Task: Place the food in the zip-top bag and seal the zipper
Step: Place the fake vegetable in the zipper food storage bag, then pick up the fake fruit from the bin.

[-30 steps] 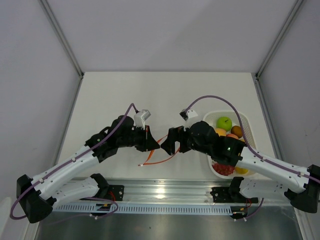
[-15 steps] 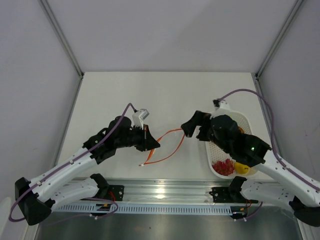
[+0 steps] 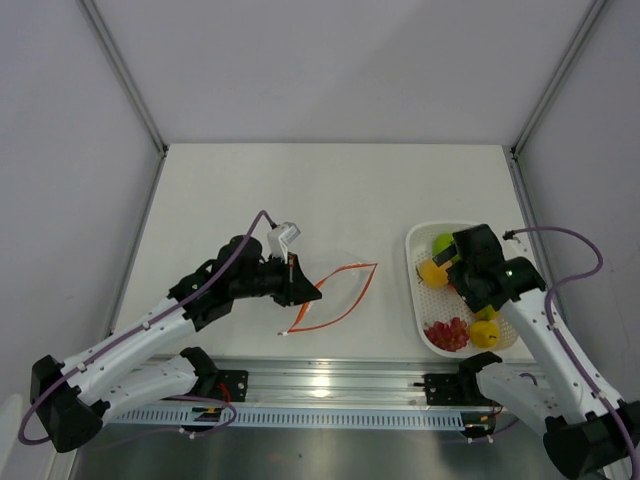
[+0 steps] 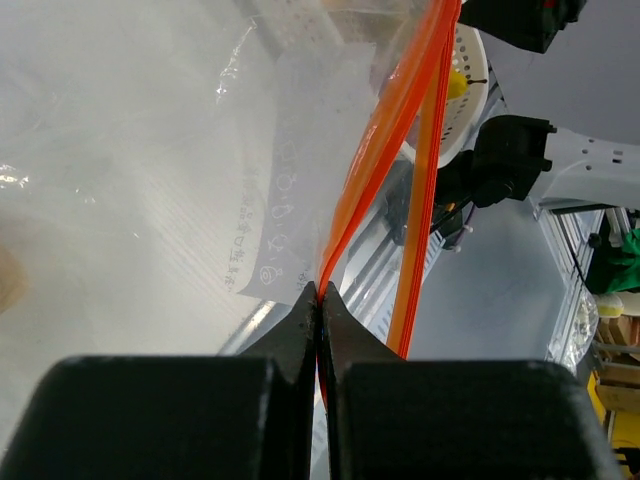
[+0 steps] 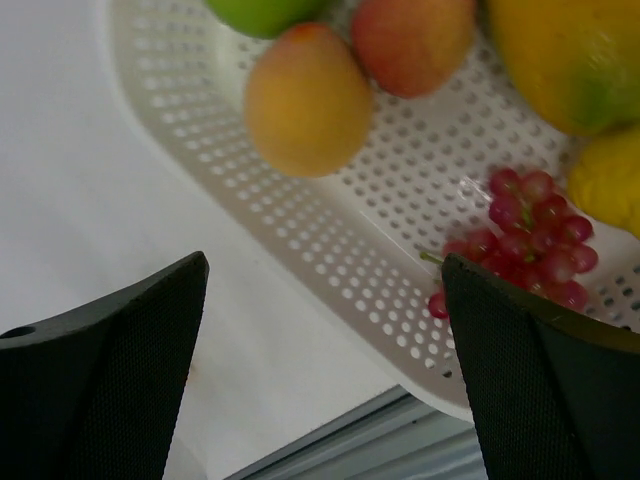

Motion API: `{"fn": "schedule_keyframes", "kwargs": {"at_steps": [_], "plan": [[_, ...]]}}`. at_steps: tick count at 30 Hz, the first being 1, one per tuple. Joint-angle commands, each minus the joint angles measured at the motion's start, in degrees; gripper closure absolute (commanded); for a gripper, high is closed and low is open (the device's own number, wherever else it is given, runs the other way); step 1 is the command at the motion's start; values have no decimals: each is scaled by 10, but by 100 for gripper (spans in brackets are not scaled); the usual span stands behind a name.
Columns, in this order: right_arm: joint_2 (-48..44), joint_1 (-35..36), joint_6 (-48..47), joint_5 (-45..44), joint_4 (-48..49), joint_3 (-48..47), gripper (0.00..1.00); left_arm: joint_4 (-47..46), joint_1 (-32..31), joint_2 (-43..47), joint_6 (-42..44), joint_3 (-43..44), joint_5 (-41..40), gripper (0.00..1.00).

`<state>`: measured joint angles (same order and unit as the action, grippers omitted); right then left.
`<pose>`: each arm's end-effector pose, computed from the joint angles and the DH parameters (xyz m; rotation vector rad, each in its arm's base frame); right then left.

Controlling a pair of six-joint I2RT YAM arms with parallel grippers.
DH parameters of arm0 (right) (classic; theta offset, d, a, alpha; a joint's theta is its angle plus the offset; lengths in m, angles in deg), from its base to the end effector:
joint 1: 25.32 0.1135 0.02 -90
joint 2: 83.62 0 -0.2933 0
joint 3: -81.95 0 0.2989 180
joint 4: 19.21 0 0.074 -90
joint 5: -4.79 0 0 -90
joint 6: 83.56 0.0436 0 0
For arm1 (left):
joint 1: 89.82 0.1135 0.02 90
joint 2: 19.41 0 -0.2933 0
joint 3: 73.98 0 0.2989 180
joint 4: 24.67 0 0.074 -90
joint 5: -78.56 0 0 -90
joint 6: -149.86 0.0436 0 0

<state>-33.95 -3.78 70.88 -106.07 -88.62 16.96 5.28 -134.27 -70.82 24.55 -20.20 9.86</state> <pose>0.1785 0.0538 0.3231 1.0261 2.2142 0.2103 0.1583 -0.1775 0.3020 0.4335 2.2155 -1.1950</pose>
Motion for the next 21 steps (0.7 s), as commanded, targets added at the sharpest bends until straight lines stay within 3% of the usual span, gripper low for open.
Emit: {"fn": "schedule_keyframes", "kwargs": {"at_steps": [1, 8, 21], "plan": [[57, -16, 107, -6, -97, 1, 1, -32, 9, 4, 17, -9, 28, 99], [165, -17, 163, 38, -176, 7, 1, -50, 22, 2, 19, -17, 48, 99], [163, -18, 198, 77, -128, 89, 3, -78, 39, -8, 9, -33, 85, 99]]}}
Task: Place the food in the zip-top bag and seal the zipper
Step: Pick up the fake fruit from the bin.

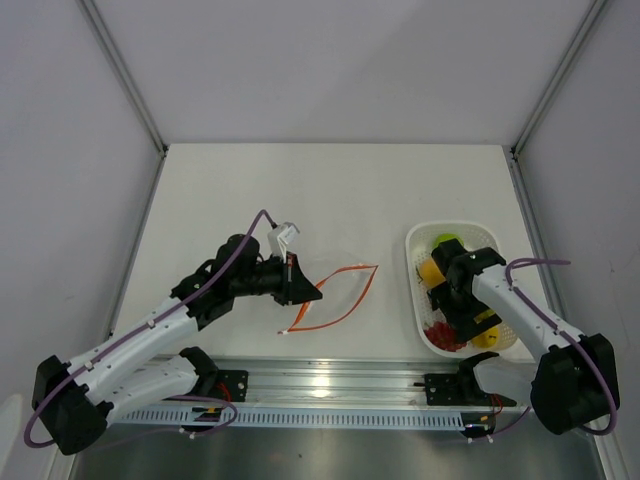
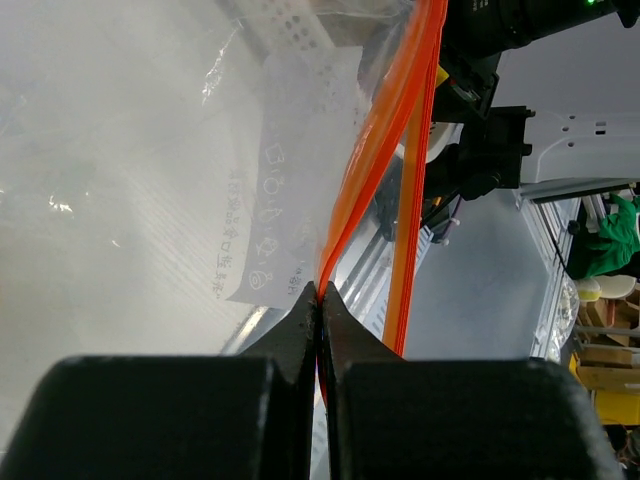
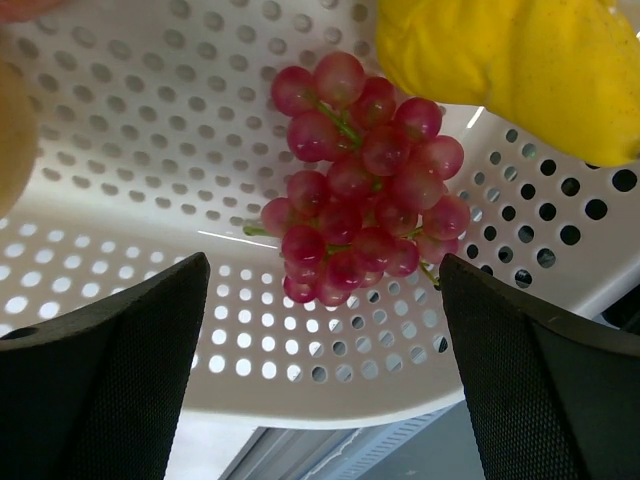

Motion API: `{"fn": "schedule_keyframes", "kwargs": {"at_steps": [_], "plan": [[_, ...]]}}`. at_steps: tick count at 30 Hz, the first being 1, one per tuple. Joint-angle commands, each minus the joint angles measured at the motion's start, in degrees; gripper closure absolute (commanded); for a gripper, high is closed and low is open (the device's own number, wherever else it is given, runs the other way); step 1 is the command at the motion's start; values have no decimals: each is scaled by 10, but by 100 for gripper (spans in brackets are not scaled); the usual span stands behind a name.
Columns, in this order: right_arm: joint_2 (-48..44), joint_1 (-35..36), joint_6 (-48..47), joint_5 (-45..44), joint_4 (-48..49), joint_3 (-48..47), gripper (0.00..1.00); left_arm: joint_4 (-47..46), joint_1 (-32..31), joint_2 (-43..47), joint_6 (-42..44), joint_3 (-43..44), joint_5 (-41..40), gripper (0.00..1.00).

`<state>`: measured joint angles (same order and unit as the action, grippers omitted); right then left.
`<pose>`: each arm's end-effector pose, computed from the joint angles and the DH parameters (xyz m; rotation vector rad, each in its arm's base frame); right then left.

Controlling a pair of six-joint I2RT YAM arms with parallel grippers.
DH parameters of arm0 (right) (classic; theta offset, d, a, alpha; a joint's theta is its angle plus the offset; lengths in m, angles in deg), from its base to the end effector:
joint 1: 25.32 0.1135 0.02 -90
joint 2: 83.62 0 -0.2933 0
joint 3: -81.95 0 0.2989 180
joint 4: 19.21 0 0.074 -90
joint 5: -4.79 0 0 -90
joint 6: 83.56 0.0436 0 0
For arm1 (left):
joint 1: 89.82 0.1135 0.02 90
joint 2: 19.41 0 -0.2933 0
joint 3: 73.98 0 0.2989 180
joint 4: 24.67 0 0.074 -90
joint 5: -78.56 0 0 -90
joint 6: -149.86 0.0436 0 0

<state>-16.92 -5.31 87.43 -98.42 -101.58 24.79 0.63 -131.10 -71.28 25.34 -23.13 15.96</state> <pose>0.1865 0.0573 0.2170 1.5040 2.5656 -0.2573 0.1662 -0.1726 0.2889 0.4647 2.1885 -1.2693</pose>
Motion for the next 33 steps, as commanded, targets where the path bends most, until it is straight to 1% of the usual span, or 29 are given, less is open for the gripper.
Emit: {"fn": "schedule_keyframes", "kwargs": {"at_steps": [1, 7, 11, 14, 20, 23, 24, 26, 27, 29, 30, 31, 33], "plan": [[-3, -2, 34, 1, 5, 12, 3, -33, 8, -4, 1, -5, 26, 99], [15, -4, 44, 4, 34, 44, 4, -41, 11, -5, -8, -9, 34, 99], [12, -4, 48, -2, 78, 80, 9, -44, 11, -7, -13, -10, 34, 100], [14, -6, 46, -8, 99, 100, 10, -47, 10, -8, -17, -12, 39, 99], [16, -7, 39, 4, 148, 139, 19, -44, 10, -7, -19, -10, 40, 99], [15, -8, 35, 3, 154, 145, 27, -42, 11, -9, -18, -10, 42, 99], [12, -7, 33, 3, 154, 146, 32, -40, 10, -9, -18, -9, 42, 99], [8, -8, 29, 2, 155, 146, 38, -40, 10, -10, -17, -9, 41, 100], [1, -7, 27, 2, 154, 147, 45, -36, 11, -12, -16, -10, 40, 99], [-8, -7, 26, 3, 155, 150, 53, -35, 11, -13, -14, -9, 40, 99], [-13, -8, 25, 3, 155, 153, 66, -35, 11, -14, -14, -8, 39, 99], [-23, -7, 22, 4, 156, 154, 75, -33, 10, -15, -14, -8, 38, 99], [-34, -7, 17, 6, 154, 154, 100, -34, 11, -15, -15, -7, 37, 99]]}}
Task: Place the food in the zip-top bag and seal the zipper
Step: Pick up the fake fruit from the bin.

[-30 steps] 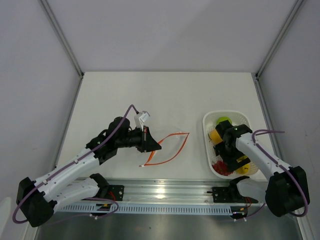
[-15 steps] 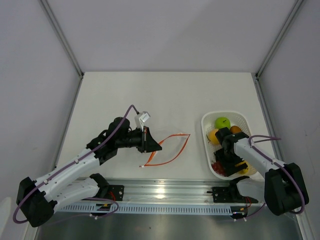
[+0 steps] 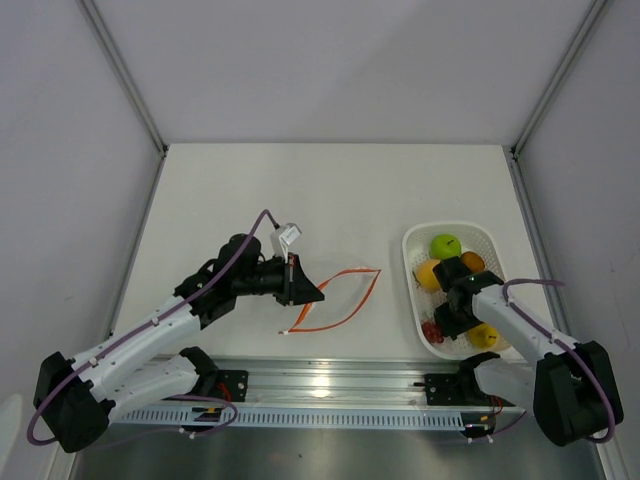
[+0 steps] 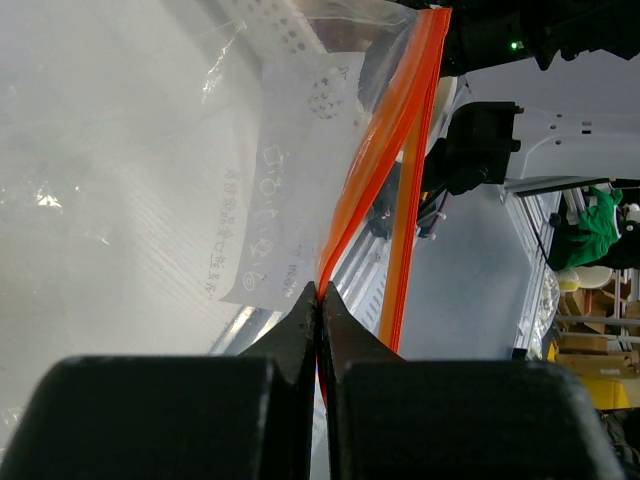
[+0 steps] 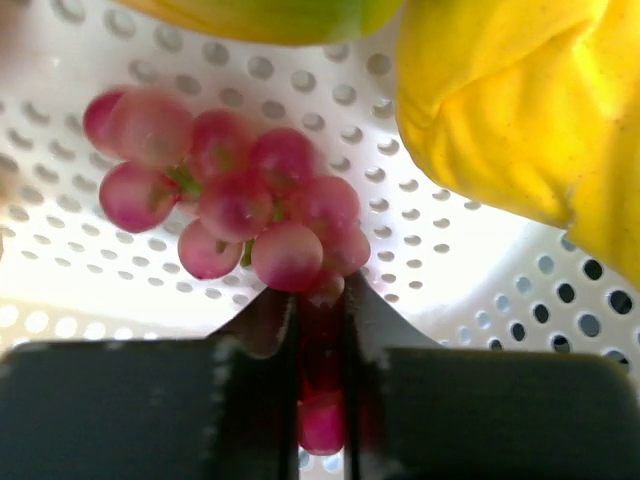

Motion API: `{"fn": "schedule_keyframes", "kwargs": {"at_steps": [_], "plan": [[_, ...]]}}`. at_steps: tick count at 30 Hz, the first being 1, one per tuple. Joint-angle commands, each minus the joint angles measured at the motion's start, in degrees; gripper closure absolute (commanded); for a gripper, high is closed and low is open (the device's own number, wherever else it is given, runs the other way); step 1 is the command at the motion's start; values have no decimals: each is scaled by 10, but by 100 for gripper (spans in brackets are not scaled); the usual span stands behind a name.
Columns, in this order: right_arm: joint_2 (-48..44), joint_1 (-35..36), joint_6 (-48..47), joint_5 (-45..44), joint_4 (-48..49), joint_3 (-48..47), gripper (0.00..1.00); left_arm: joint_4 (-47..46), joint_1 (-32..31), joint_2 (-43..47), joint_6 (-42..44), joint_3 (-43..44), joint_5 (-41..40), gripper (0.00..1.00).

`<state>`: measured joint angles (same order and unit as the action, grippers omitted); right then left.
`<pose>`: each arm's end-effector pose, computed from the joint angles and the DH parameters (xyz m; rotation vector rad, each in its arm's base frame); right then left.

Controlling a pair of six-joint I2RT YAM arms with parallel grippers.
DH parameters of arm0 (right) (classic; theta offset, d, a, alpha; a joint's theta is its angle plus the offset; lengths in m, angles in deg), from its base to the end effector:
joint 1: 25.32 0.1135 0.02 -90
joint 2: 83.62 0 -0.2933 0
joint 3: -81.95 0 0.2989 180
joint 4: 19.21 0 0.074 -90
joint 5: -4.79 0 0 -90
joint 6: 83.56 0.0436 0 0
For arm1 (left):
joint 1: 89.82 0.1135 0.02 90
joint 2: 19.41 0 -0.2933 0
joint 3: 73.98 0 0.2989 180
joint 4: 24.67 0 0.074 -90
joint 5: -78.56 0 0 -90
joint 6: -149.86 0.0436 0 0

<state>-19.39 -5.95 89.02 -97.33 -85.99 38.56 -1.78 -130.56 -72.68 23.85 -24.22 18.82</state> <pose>0.1697 0.0500 0.1548 1.5502 2.5069 -0.1495 0.1697 -0.1752 0.2806 0.4637 2.2038 -1.3257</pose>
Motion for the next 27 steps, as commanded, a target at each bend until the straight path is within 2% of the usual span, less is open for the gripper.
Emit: {"fn": "schedule_keyframes", "kwargs": {"at_steps": [1, 6, 13, 19, 24, 27], "plan": [[-21, -1, 2, -8, -5, 15, 100, -12, 6, -1, -1, 3, 9, 99], [-68, 0, -10, -19, -21, 3, 100, -12, 6, -2, -2, 5, 8, 99], [-162, 2, -69, -79, -53, -61, 100, -2, 5, -4, 0, 15, 12, 99], [-212, 4, -169, -88, -48, -134, 100, 4, 6, -3, 0, 27, 7, 99], [-221, 9, -298, -7, 24, -188, 100, 13, 5, -7, 1, 41, 9, 99], [-216, 19, -334, 53, 73, -214, 100, 23, 5, -10, 7, 56, 8, 99]]}}
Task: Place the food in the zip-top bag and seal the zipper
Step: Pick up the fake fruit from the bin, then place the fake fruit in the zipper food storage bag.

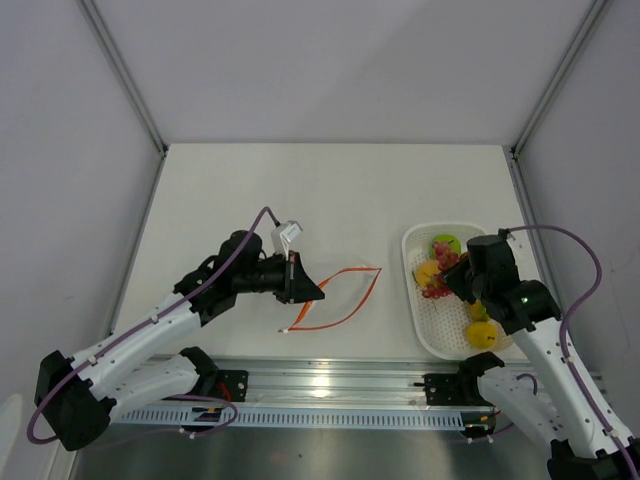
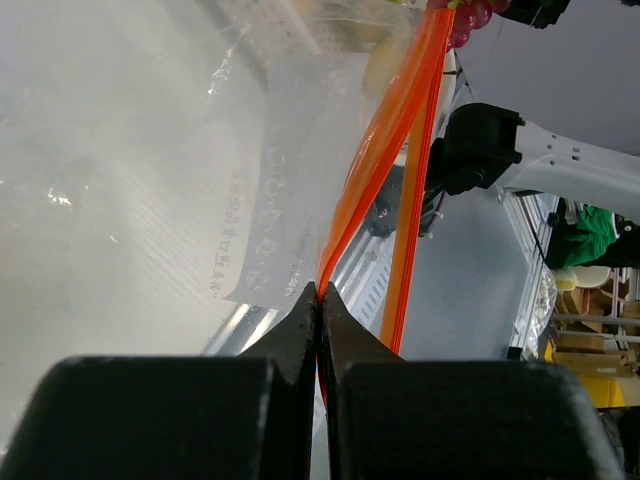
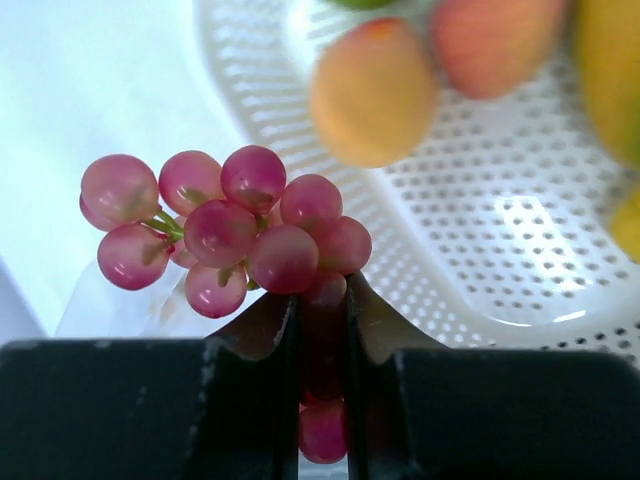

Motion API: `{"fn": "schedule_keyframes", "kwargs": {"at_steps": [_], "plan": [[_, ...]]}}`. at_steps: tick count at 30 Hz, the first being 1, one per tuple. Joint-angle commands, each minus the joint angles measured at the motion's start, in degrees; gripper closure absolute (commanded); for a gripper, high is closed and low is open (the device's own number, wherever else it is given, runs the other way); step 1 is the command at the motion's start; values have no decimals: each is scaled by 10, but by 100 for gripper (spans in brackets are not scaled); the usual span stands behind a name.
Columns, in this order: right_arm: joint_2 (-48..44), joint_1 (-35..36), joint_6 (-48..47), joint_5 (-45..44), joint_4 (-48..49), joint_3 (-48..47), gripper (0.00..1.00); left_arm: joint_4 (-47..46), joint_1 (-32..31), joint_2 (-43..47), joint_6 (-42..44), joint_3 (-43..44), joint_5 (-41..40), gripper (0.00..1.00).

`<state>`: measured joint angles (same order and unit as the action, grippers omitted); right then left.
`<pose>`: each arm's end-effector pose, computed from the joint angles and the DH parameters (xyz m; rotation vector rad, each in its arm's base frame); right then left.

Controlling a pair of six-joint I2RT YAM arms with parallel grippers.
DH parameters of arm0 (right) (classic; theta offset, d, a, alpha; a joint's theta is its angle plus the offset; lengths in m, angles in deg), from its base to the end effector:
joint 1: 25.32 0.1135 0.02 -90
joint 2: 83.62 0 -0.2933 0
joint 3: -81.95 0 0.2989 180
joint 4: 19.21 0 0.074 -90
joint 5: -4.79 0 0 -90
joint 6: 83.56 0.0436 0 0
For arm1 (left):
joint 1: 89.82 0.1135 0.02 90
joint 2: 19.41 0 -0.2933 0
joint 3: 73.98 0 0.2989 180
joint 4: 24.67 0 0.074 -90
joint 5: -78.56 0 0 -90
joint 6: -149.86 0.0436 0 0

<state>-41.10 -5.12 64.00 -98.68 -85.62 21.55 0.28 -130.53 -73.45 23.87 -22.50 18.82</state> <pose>0.1587 0.0476 0.3163 0.8756 2.2527 0.3518 0.1717 -0.1767 0.2860 0.4598 2.2252 -1.3195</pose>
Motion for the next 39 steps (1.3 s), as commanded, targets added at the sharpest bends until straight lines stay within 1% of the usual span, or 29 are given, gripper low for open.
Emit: {"fn": "schedule_keyframes", "kwargs": {"at_steps": [1, 4, 5, 7, 8, 11, 12, 15, 19, 25, 30, 35, 39], "plan": [[2, 23, -104, 80, 83, -51, 100, 6, 5, -4, 7, 42, 7, 99], [5, 51, -121, 125, 144, -70, 100, 12, 5, -11, 8, 50, 8, 99], [5, 74, -131, 153, 162, -74, 100, 11, 5, -14, 7, 52, 8, 99], [11, 101, -137, 167, 209, -83, 100, 11, 5, -19, 7, 56, 9, 99], [22, 134, -145, 172, 223, -94, 100, 11, 5, -23, 6, 56, 9, 99], [46, 192, -160, 166, 263, -117, 100, 11, 5, -30, 4, 61, 12, 100], [50, 228, -171, 165, 277, -120, 100, 10, 5, -33, 2, 62, 13, 100], [67, 282, -190, 167, 333, -121, 98, 7, 5, -41, -1, 65, 20, 99], [99, 320, -214, 174, 374, -121, 98, 5, 5, -41, -9, 70, 35, 99], [122, 354, -239, 141, 430, -97, 98, 19, 5, -32, -15, 90, 44, 100], [111, 381, -254, 73, 466, -61, 97, 25, 7, -24, -28, 101, 48, 100], [106, 428, -293, -4, 487, -29, 92, 7, 8, -26, -53, 106, 74, 99], [96, 464, -312, -37, 503, -2, 89, -4, 12, -26, -76, 109, 81, 99]]}}
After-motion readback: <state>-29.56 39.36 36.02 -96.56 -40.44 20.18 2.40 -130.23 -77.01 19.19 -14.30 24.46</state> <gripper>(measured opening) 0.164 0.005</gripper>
